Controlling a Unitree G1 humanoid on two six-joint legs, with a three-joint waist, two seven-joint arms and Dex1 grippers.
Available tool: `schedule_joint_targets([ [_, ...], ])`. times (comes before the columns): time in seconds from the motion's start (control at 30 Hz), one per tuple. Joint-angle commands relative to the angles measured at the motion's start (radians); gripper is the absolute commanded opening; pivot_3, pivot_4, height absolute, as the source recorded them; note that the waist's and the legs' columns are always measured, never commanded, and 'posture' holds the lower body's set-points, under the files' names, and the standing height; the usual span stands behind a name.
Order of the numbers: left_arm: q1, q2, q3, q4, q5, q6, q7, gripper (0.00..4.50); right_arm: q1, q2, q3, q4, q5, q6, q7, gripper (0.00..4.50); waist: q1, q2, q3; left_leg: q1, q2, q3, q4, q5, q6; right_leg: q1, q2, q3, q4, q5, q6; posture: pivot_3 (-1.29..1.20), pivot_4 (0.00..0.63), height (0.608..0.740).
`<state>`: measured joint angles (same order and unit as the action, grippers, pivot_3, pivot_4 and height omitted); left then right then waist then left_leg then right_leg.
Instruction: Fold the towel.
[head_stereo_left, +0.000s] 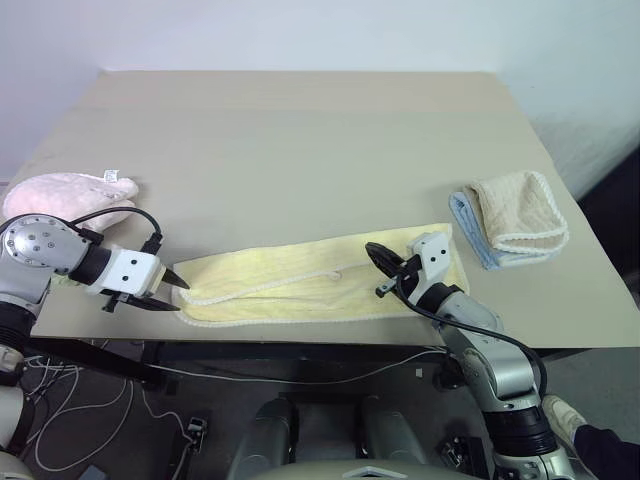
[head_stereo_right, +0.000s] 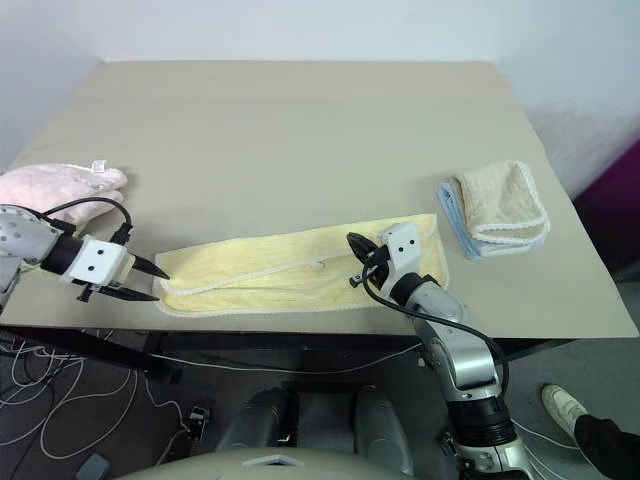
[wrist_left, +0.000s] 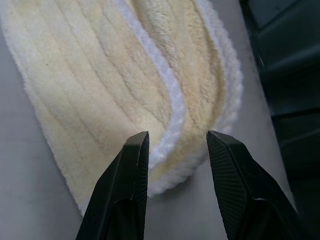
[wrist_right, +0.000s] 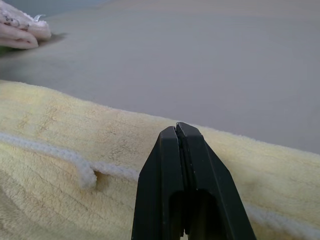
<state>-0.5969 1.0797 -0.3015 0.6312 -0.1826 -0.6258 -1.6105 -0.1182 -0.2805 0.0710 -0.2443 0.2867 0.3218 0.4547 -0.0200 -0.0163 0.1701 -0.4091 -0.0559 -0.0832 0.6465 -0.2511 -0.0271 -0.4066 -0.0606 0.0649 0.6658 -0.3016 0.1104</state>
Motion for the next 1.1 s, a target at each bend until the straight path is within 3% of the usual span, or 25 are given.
schedule_joint_targets([
  [0.03, -0.026, -0.025, 0.024, 0.037, 0.045, -0.071, 0.004, 1.89, -0.012, 0.007, -0.003, -0.035, -0.003, -0.01, -0.005, 0.0, 0.001, 0.0, 0.0, 0.0, 0.0, 0.0, 0.0, 0.0, 0.0, 0.0, 0.0, 0.0, 0.0, 0.0, 0.0, 0.0, 0.15, 0.74],
  [0.47, -0.057, -0.082, 0.047, 0.114, 0.108, -0.137, 0.049, 1.89, -0.02, 0.007, -0.005, -0.033, -0.003, -0.01, -0.005, 0.0, -0.001, 0.0, 0.0, 0.0, 0.0, 0.0, 0.0, 0.0, 0.0, 0.0, 0.0, 0.0, 0.0, 0.0, 0.0, 0.0, 0.15, 0.74],
  [0.67, -0.08, -0.1, 0.056, 0.153, 0.122, -0.152, 0.071, 0.02, -0.023, 0.004, -0.01, -0.033, -0.004, -0.01, -0.004, 0.0, 0.0, 0.0, 0.0, 0.0, 0.0, 0.0, 0.001, 0.0, 0.0, 0.0, 0.0, 0.0, 0.001, 0.0, 0.0, 0.0, 0.15, 0.74],
  [0.87, -0.059, -0.107, 0.074, 0.136, 0.106, -0.145, 0.068, 0.02, -0.02, -0.002, -0.014, -0.035, -0.004, -0.011, -0.001, 0.0, -0.001, 0.0, 0.0, 0.0, 0.0, 0.0, 0.001, 0.0, 0.0, 0.0, 0.0, 0.0, 0.001, 0.0, 0.0, 0.0, 0.15, 0.74],
  [1.1, -0.077, -0.109, 0.192, 0.028, -0.029, 0.237, 0.09, 0.02, -0.029, -0.066, -0.017, -0.036, -0.041, -0.023, 0.024, 0.0, -0.001, 0.0, 0.0, 0.0, 0.0, 0.0, 0.001, 0.0, 0.0, 0.0, 0.0, 0.0, 0.001, 0.0, 0.0, 0.0, 0.15, 0.74],
])
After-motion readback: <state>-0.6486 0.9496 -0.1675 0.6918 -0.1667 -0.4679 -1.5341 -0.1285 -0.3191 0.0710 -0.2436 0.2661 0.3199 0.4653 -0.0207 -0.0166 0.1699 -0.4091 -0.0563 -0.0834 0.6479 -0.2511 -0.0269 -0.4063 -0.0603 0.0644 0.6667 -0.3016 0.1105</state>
